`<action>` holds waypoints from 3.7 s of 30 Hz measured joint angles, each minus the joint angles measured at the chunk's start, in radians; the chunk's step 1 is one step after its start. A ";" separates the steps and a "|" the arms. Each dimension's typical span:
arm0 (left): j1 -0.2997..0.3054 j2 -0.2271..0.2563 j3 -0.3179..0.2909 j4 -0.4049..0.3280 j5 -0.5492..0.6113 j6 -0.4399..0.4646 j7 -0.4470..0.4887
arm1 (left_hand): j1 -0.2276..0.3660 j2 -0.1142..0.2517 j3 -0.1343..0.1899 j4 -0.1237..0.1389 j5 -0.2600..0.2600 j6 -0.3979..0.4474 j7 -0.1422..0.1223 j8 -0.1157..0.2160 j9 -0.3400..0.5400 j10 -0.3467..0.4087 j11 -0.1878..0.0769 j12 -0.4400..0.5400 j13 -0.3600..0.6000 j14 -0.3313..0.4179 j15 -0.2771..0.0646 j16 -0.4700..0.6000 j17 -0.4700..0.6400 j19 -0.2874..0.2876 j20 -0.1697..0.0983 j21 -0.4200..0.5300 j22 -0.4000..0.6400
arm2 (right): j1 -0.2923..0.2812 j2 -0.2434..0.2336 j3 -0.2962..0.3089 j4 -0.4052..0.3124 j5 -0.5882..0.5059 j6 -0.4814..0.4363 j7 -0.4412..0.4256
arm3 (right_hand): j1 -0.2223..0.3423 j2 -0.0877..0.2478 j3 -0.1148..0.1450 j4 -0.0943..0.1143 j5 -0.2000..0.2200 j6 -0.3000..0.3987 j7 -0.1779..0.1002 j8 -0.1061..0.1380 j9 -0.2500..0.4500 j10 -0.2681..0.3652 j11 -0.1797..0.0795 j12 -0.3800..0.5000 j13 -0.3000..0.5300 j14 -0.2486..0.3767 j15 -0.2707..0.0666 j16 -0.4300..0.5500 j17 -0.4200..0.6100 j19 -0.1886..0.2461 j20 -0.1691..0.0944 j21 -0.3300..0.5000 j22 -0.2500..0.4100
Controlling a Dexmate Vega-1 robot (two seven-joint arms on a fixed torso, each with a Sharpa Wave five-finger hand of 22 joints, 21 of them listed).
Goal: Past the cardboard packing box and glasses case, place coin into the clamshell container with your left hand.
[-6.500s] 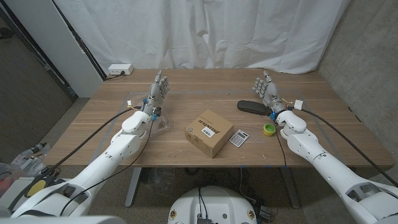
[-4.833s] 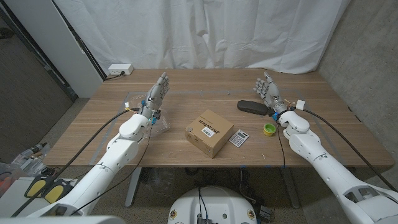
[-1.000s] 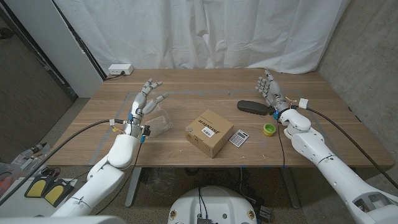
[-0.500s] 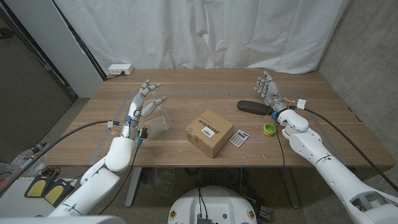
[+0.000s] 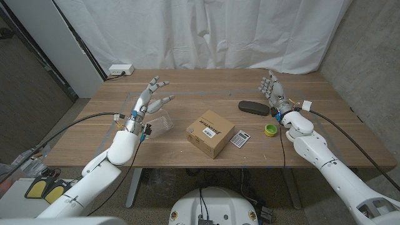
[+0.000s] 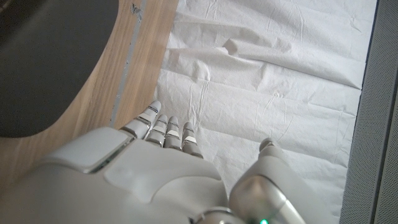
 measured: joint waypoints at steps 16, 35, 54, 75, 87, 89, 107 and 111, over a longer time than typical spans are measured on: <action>0.080 0.051 -0.031 -0.099 0.064 0.083 0.005 | 0.017 -0.007 -0.008 0.008 -0.004 0.028 -0.009 0.000 0.000 0.018 -0.018 0.008 0.000 0.015 -0.014 0.004 0.000 0.020 0.001 0.008 0.000 | 0.003 -0.023 0.004 -0.010 -0.007 0.004 0.007 | 0.000 0.000 0.000 0.000 0.000 0.010 0.000 0.000 0.000 0.009 -0.002 0.000 0.000 0.000 0.000 0.000 0.000 0.000 0.000 0.000 0.000; 0.222 0.074 -0.091 -0.169 0.217 0.100 0.108 | 0.051 -0.004 -0.012 0.012 -0.015 0.047 -0.025 0.000 0.000 0.045 -0.037 0.015 0.000 0.040 -0.025 0.008 0.000 0.040 0.021 0.015 0.002 | 0.000 -0.017 -0.008 -0.052 -0.029 0.000 -0.032 | 0.000 0.000 -0.003 -0.003 0.000 0.010 0.000 0.000 0.000 0.009 -0.002 0.000 0.000 0.000 0.000 0.000 0.000 0.000 0.000 0.000 0.000; 0.333 0.079 -0.140 -0.185 0.382 0.124 0.197 | 0.077 0.001 -0.016 0.016 -0.019 0.050 -0.040 -0.008 0.005 0.066 -0.059 0.015 0.000 0.059 -0.022 0.011 0.000 0.061 0.032 0.015 0.003 | -0.050 -0.061 0.019 -0.199 -0.025 -0.053 -0.101 | 0.000 0.000 -0.003 -0.003 0.000 0.010 0.000 0.000 0.000 0.009 -0.002 0.000 0.000 0.004 -0.004 0.000 0.000 0.000 0.000 0.000 0.000; 0.425 0.094 -0.183 -0.261 0.609 0.262 0.216 | 0.093 -0.001 -0.026 0.026 -0.026 0.078 -0.060 -0.009 0.005 0.091 -0.073 0.020 0.000 0.062 -0.019 0.007 0.000 0.061 0.032 0.015 0.003 | -0.081 -0.105 0.050 -0.322 -0.022 -0.111 -0.179 | 0.000 0.000 -0.010 -0.004 -0.006 0.016 -0.005 0.000 0.000 0.020 -0.002 0.000 0.000 0.004 -0.004 0.000 0.000 0.005 0.006 0.000 0.000; 0.478 0.127 -0.180 -0.355 0.779 0.377 0.154 | 0.093 -0.001 -0.040 0.032 -0.034 0.074 -0.083 -0.018 0.004 0.072 -0.074 0.011 0.000 0.049 -0.026 0.002 0.000 0.043 0.042 0.010 0.003 | -0.097 -0.125 0.066 -0.355 -0.015 -0.130 -0.207 | -0.005 0.005 -0.014 0.000 -0.006 0.017 -0.003 0.000 0.005 0.020 -0.002 0.000 0.000 0.007 -0.007 0.000 0.003 0.005 0.005 0.000 0.000; 0.490 0.134 -0.178 -0.385 0.805 0.396 0.135 | 0.093 -0.001 -0.042 0.034 -0.034 0.069 -0.080 -0.019 0.004 0.059 -0.068 0.004 0.000 0.032 -0.025 -0.004 0.000 0.035 0.045 0.007 0.003 | -0.099 -0.129 0.069 -0.361 -0.011 -0.138 -0.211 | -0.005 0.005 -0.014 0.000 -0.006 0.021 0.001 0.000 0.005 0.020 -0.002 0.000 0.000 0.007 -0.007 0.000 0.005 0.005 0.006 0.000 0.000; 0.501 0.145 -0.116 -0.532 1.042 0.565 -0.102 | 0.098 0.004 -0.059 0.036 -0.034 0.090 -0.093 -0.016 0.009 -0.010 -0.051 -0.008 0.002 -0.037 -0.024 -0.004 0.000 -0.001 0.057 -0.001 0.002 | -0.128 -0.162 0.098 -0.385 0.012 -0.149 -0.211 | -0.012 -0.002 -0.022 0.000 -0.006 0.021 0.001 0.000 0.005 0.020 -0.002 0.000 0.000 0.013 -0.002 0.000 0.005 0.005 0.005 0.000 0.000; 0.495 0.142 -0.099 -0.550 1.087 0.589 -0.150 | 0.106 0.012 -0.059 0.036 -0.034 0.105 -0.093 -0.012 0.009 -0.019 -0.053 -0.008 0.002 -0.051 -0.021 -0.004 0.000 -0.011 0.054 -0.001 0.002 | -0.134 -0.168 0.104 -0.386 0.020 -0.148 -0.207 | -0.012 -0.002 -0.022 0.000 -0.006 0.021 0.001 0.000 0.005 0.021 -0.004 0.000 0.000 0.013 -0.002 0.000 0.005 0.005 0.005 0.000 0.000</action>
